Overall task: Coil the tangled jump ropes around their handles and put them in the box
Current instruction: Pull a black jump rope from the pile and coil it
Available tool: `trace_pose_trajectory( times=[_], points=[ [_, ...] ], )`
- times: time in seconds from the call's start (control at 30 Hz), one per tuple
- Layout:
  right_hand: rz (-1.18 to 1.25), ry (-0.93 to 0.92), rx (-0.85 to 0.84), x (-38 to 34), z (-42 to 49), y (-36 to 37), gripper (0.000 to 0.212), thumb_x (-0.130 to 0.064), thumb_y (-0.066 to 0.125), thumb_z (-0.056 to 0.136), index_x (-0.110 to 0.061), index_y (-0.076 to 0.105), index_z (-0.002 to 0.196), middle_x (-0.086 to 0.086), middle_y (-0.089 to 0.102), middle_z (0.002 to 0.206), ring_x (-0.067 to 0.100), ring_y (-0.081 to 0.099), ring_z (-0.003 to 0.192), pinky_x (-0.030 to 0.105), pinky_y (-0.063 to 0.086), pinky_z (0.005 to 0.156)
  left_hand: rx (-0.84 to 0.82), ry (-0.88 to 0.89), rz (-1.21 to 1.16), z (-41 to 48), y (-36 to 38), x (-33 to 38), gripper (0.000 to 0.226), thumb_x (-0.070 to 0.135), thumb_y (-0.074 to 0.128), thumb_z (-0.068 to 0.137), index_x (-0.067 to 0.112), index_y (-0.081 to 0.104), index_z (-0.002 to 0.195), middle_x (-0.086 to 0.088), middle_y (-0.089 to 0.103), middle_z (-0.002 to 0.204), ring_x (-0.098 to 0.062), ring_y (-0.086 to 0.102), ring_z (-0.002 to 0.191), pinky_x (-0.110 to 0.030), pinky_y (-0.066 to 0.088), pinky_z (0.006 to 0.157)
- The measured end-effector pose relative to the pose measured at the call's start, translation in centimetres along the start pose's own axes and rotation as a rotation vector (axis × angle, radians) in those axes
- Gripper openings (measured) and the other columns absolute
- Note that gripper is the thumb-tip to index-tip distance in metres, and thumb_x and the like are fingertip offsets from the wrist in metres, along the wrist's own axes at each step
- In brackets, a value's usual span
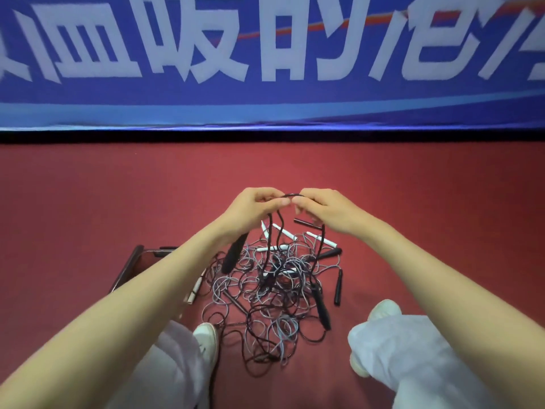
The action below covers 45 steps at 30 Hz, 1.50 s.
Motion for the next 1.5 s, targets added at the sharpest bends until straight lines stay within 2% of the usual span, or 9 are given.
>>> trace_pose_trajectory(
  times=[0.23,0.4,0.57,0.8,0.9,1.07,1.2,1.3,1.5],
  points=[
    [0.053,0.201,-0.084,4.4,0.3,1.8,0.027,-0.03,0.046,0.101,-0.02,0.06,0.081,-0.005,0.068,0.075,0.03,0.061,0.079,0.049,0.047,0.088,0.129,-0.075,-0.615,3.1,-0.9,0.9,0.008,0.011,0.062,0.092,0.01,0.065,0.1,0.009,0.043,0.063,-0.005,0.028,0.049,-0.015,0.022,0.041],
    [0.39,0.218,0.226,4.5,1.8,1.9,0.026,-0.024,0.035,0.105,-0.014,0.048,0.085,-0.001,0.042,0.057,0.012,0.044,0.049,0.032,0.048,0.057,0.103,-0.246,-0.902,4.1,-1.9,-1.9,0.067,-0.021,0.047,0.073,0.01,0.037,0.131,-0.006,0.047,0.071,-0.012,0.042,0.056,-0.025,0.037,0.059],
    [0.445,0.247,0.271,3.8,3.9,2.5,0.006,-0.014,0.037,0.102,-0.02,0.04,0.103,0.002,0.05,0.075,0.009,0.041,0.053,0.031,0.041,0.058,0.029,-0.205,-0.654,4.6,-1.7,-2.3,0.064,-0.025,0.053,0.081,0.011,0.03,0.128,-0.006,0.05,0.094,-0.014,0.058,0.08,-0.024,0.051,0.074],
    [0.339,0.024,0.165,3.1,3.8,3.1,0.044,-0.016,0.065,0.088,-0.048,0.05,0.113,-0.001,0.063,0.111,0.013,0.058,0.081,0.036,0.048,0.081,0.088,-0.004,-0.681,4.6,-0.7,-1.5,0.069,-0.011,0.072,0.064,0.008,0.041,0.123,-0.001,0.059,0.087,-0.012,0.07,0.075,-0.024,0.056,0.071],
    [0.296,0.04,0.25,2.3,4.2,3.7,0.029,-0.013,0.06,0.092,-0.04,0.058,0.102,-0.012,0.066,0.098,0.011,0.064,0.092,0.038,0.052,0.09,0.019,0.018,-0.682,4.1,-0.6,-1.2,0.071,-0.006,0.072,0.058,0.007,0.044,0.122,-0.001,0.062,0.083,-0.011,0.07,0.071,-0.024,0.056,0.071],
    [0.372,0.098,0.427,1.7,4.5,1.6,0.015,-0.021,0.058,0.095,-0.03,0.066,0.086,-0.017,0.058,0.062,-0.004,0.05,0.056,0.014,0.037,0.054,-0.016,-0.048,-0.627,4.1,-0.9,-1.7,0.058,0.002,0.073,0.066,0.009,0.05,0.119,-0.001,0.063,0.087,-0.021,0.069,0.075,-0.031,0.058,0.071],
    [0.567,0.224,0.57,2.4,4.3,-0.6,0.01,-0.017,0.057,0.095,-0.023,0.065,0.099,-0.007,0.056,0.071,-0.002,0.046,0.057,0.013,0.034,0.05,-0.161,-0.107,-0.437,3.8,-0.6,-2.7,0.03,0.019,0.07,0.076,0.008,0.061,0.102,-0.003,0.066,0.074,-0.017,0.064,0.065,-0.027,0.055,0.07],
    [0.715,0.313,0.543,2.9,4.2,-1.1,0.028,-0.002,0.053,0.094,-0.013,0.054,0.119,0.0,0.062,0.09,0.006,0.047,0.061,0.018,0.042,0.056,0.017,-0.113,-0.5,4.2,0.2,-3.1,0.007,0.015,0.062,0.089,0.009,0.063,0.093,-0.002,0.068,0.079,-0.014,0.063,0.067,-0.031,0.055,0.074],
    [1.152,0.215,0.395,1.9,3.4,-0.2,0.021,0.01,0.044,0.094,-0.003,0.057,0.105,0.009,0.068,0.094,0.009,0.059,0.064,0.025,0.056,0.068,0.064,-0.186,-0.402,4.2,2.0,-3.7,0.014,0.015,0.062,0.093,0.011,0.055,0.105,-0.001,0.066,0.086,-0.008,0.054,0.062,-0.02,0.043,0.059]
  ],
)
Point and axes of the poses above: each hand's wrist, its own z-axis towards the middle knuckle, its own y-axis out of the palm, x = y × z, the point moved 1 cm from there along z, towards the middle knuckle
